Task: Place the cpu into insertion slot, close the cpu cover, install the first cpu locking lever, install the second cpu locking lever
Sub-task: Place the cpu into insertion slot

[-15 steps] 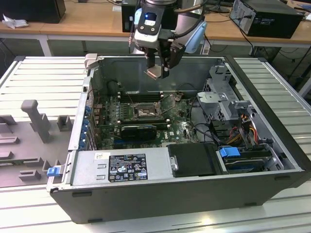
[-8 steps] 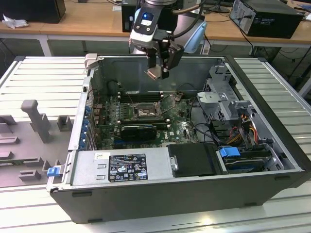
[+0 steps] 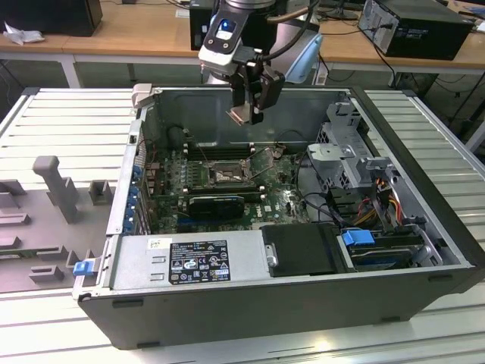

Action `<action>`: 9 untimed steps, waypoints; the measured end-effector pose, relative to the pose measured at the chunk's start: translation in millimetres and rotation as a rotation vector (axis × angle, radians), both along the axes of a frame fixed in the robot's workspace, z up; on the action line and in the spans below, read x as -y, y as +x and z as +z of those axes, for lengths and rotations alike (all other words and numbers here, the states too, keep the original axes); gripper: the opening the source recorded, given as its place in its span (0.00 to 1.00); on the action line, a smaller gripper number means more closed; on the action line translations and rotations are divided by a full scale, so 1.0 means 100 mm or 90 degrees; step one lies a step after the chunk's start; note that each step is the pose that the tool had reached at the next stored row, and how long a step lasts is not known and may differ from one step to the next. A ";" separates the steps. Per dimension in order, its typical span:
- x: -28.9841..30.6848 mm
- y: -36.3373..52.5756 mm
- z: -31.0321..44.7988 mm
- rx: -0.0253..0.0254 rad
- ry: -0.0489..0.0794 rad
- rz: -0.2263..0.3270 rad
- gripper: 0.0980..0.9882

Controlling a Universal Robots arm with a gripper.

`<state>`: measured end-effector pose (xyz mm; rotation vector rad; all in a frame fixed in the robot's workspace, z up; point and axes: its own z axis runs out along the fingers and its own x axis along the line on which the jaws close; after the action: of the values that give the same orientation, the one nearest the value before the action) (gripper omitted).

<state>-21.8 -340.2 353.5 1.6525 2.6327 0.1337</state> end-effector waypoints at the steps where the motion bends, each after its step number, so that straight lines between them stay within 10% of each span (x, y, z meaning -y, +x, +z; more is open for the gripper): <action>1: 0.000 0.000 -0.001 0.0000 0.000 -0.012 0.50; 9: 0.000 0.000 -0.008 0.0000 0.000 -0.106 0.50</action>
<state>-21.9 -340.2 352.6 1.8623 2.4801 0.1289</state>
